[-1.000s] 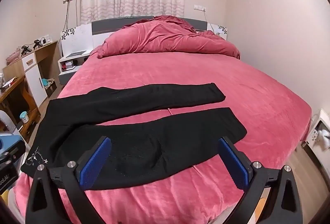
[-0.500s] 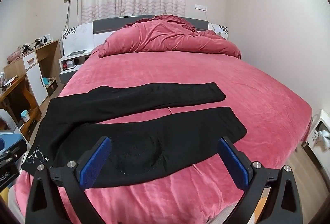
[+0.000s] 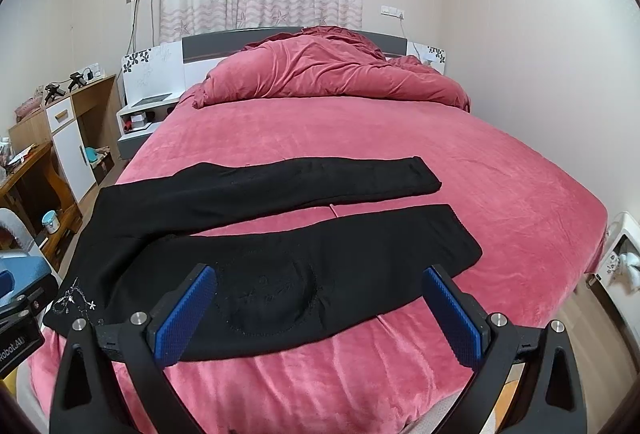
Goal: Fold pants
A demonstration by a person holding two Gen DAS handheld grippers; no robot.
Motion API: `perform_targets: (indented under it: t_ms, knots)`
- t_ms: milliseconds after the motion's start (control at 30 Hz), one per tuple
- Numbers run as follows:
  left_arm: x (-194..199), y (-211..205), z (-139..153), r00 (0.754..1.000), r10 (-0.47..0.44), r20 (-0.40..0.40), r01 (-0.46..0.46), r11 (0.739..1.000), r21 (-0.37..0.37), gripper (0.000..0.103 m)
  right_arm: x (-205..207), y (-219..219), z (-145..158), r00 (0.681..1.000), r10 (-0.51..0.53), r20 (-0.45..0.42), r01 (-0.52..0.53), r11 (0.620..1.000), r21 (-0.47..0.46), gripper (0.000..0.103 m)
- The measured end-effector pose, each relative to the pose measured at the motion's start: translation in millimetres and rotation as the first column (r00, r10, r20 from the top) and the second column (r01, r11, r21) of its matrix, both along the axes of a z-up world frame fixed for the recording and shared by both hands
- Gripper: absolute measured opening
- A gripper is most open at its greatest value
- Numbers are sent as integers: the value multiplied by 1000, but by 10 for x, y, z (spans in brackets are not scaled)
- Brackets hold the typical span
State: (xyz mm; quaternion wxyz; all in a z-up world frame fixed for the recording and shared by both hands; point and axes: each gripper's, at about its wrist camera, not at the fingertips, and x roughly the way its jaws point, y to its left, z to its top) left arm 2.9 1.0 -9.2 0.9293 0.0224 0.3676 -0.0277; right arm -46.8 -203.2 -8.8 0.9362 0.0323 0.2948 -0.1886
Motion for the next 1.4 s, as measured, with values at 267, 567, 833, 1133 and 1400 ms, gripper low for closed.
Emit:
perform_targets:
  t_ms: [267, 567, 833, 1133, 1400]
  knots:
    - [13, -13, 4, 1000, 0, -2, 0, 1000, 2, 78, 8, 15, 0, 1000, 3, -3, -3, 1000, 1, 103]
    - [11, -12, -21, 1000, -3, -9, 3, 1000, 2, 78, 18, 48, -7, 1000, 5, -8, -5, 1000, 3, 103]
    - [7, -6, -43, 1000, -4, -17, 4, 1000, 4, 78, 21, 38, -20, 1000, 6, -13, -6, 1000, 8, 103]
    - [1, -7, -49, 1000, -5, -18, 5, 1000, 4, 78, 27, 41, -20, 1000, 9, -21, -9, 1000, 9, 103]
    - [8, -18, -62, 1000, -5, -25, 5, 1000, 2, 78, 29, 55, -25, 1000, 10, -20, -10, 1000, 12, 103]
